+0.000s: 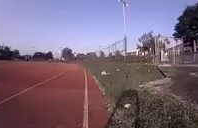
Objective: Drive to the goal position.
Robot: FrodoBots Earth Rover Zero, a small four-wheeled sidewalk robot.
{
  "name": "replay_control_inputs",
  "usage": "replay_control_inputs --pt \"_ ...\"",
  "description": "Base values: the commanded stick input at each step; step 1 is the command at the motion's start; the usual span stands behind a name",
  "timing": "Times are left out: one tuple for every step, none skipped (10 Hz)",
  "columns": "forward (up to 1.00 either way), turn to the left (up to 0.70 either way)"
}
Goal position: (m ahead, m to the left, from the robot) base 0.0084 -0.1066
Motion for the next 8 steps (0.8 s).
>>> replay_control_inputs --pt "0.00 0.45" --pt "0.00 0.45" --pt "0.00 0.45" --pt "0.00 0.45" --pt "0.00 0.45" --pt "0.00 0.45" --pt "0.00 0.45" --pt "0.00 0.45"
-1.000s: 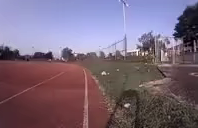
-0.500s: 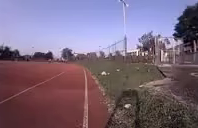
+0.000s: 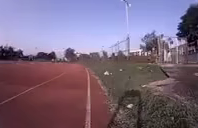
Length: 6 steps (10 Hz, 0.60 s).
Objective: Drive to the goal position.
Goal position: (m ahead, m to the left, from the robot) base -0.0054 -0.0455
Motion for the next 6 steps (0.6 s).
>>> replay_control_inputs --pt "0.00 0.45" --pt "0.00 0.45" --pt "0.00 0.00" --pt "0.00 0.00" --pt "0.00 0.00" --pt "0.00 0.00"
